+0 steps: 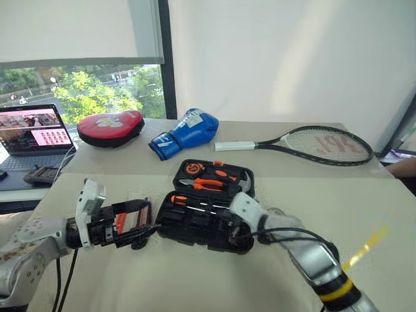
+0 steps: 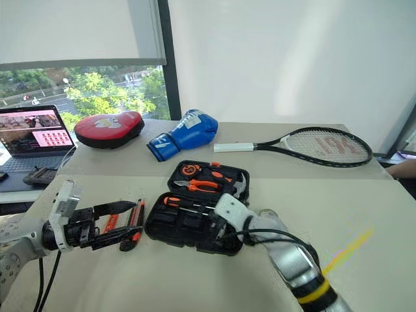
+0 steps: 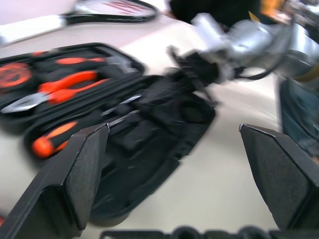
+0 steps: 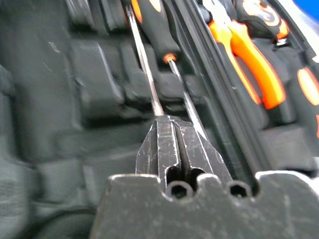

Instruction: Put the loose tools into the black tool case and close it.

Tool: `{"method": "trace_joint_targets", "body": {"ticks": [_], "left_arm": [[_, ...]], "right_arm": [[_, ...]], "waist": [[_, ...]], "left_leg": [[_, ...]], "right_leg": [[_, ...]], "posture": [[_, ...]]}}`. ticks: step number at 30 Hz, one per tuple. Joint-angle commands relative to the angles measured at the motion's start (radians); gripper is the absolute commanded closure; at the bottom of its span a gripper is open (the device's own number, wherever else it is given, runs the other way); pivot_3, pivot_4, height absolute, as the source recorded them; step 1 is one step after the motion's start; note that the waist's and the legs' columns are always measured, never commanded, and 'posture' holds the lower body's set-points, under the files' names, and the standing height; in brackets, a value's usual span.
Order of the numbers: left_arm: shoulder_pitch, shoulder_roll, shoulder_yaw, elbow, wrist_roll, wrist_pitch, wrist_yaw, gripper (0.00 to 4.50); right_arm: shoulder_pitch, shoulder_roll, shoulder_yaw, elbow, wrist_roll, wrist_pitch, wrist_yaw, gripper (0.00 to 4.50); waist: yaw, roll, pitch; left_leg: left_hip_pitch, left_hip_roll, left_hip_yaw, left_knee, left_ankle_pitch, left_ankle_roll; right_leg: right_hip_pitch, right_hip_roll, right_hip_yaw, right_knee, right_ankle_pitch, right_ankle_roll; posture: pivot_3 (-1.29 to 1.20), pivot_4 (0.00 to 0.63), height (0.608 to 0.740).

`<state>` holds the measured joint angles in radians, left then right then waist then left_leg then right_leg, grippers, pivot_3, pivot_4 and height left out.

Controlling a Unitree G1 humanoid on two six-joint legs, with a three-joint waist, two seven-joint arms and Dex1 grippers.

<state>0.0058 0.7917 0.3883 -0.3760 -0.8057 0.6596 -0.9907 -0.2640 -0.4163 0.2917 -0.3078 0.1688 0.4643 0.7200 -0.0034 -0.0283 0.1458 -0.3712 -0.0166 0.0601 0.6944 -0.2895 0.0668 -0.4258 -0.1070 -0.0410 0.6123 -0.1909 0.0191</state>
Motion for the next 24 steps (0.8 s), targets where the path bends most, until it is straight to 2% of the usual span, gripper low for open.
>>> {"method": "trace_joint_targets", "body": {"ticks": [1, 2, 4, 6, 7, 8, 9, 13, 18, 21, 24], "left_arm": [[-0.021, -0.058, 0.064, -0.017, 0.02, 0.061, 0.251, 0.0], [-0.023, -0.062, 0.067, -0.021, 0.018, 0.082, 0.287, 0.0], [-0.037, -0.039, 0.042, -0.045, 0.095, 0.224, 0.468, 0.0], [-0.075, -0.052, 0.041, -0.04, 0.112, 0.321, 0.592, 0.0], [-0.083, -0.066, 0.036, -0.044, 0.122, 0.342, 0.631, 0.0], [-0.089, -0.077, 0.033, -0.052, 0.132, 0.36, 0.66, 0.0], [-0.094, -0.091, 0.024, -0.06, 0.145, 0.378, 0.693, 0.0], [-0.108, -0.147, -0.029, -0.044, 0.203, 0.462, 0.808, 0.0], [-0.084, -0.17, -0.071, -0.003, 0.248, 0.519, 0.838, 0.0], [-0.081, -0.191, -0.086, 0.014, 0.263, 0.515, 0.835, 0.66], [-0.071, -0.189, -0.082, 0.017, 0.282, 0.505, 0.818, 1.69]], "right_arm": [[-0.006, -0.014, -0.206, -0.247, 0.284, 0.03, 0.079, 3.88], [-0.005, -0.037, -0.214, -0.266, 0.293, 0.047, 0.087, 3.68], [-0.013, -0.11, -0.262, -0.315, 0.361, 0.091, 0.126, 3.02], [-0.028, -0.175, -0.31, -0.342, 0.422, 0.123, 0.158, 2.38], [-0.034, -0.211, -0.34, -0.349, 0.449, 0.138, 0.177, 2.31], [-0.038, -0.236, -0.36, -0.354, 0.471, 0.151, 0.188, 1.73], [-0.042, -0.259, -0.381, -0.354, 0.493, 0.162, 0.192, 1.55], [-0.014, -0.34, -0.434, -0.355, 0.507, 0.174, 0.187, 0.11], [0.034, -0.355, -0.431, -0.383, 0.51, 0.176, 0.159, 0.04], [0.067, -0.361, -0.447, -0.412, 0.533, 0.182, 0.154, 0.0], [0.096, -0.37, -0.462, -0.424, 0.54, 0.179, 0.145, 0.0]], "waist": [[0.0, 0.004, 0.003], [0.0, 0.004, 0.003], [0.002, 0.002, 0.002], [0.003, 0.001, 0.002], [0.005, 0.0, 0.003], [0.009, 0.002, 0.005], [0.013, 0.002, 0.005], [0.017, 0.001, 0.005], [0.017, 0.002, 0.004], [0.015, 0.003, 0.003], [0.016, 0.004, 0.003]], "left_leg": [[-0.003, -0.001, 0.0, 0.0, 0.003, -0.005], [-0.007, -0.001, 0.0, 0.001, 0.003, -0.005], [-0.009, -0.001, 0.0, 0.001, 0.003, -0.004], [-0.009, -0.001, 0.0, 0.001, 0.001, -0.001], [-0.009, -0.001, 0.0, 0.001, -0.001, 0.002], [-0.009, -0.001, 0.0, 0.001, -0.001, 0.003], [-0.01, -0.002, 0.0, 0.001, -0.001, 0.003], [-0.011, -0.002, 0.0, 0.001, -0.001, 0.002], [-0.013, -0.001, -0.001, 0.001, 0.002, -0.004], [-0.012, 0.0, 0.0, 0.0, -0.001, 0.002], [-0.01, 0.001, -0.001, 0.0, -0.001, 0.002]], "right_leg": [[-0.004, -0.001, 0.0, 0.001, 0.0, 0.0], [-0.007, -0.002, 0.0, 0.001, 0.001, 0.0], [-0.009, -0.003, 0.0, 0.001, 0.002, 0.001], [-0.008, -0.002, -0.002, 0.0, 0.001, 0.001], [-0.008, -0.002, -0.002, 0.0, 0.001, 0.001], [-0.009, -0.001, -0.002, 0.0, 0.001, 0.001], [-0.009, -0.003, -0.002, 0.0, 0.001, 0.001], [-0.01, -0.006, -0.001, 0.0, 0.002, 0.001], [-0.011, -0.007, 0.0, 0.0, 0.002, 0.0], [-0.011, -0.008, 0.001, 0.0, 0.002, 0.0], [-0.01, -0.007, 0.001, 0.0, 0.002, -0.001]], "posture": [[0.0, 0.15, 0.74], [0.0, 0.15, 0.74], [0.0, 0.15, 0.74], [0.0, 0.15, 0.74], [0.0, 0.15, 0.74], [0.0, 0.15, 0.74], [0.0, 0.15, 0.74], [0.0, 0.15, 0.74], [0.0, 0.15, 0.74], [0.0, 0.15, 0.74], [0.0, 0.15, 0.74]]}}
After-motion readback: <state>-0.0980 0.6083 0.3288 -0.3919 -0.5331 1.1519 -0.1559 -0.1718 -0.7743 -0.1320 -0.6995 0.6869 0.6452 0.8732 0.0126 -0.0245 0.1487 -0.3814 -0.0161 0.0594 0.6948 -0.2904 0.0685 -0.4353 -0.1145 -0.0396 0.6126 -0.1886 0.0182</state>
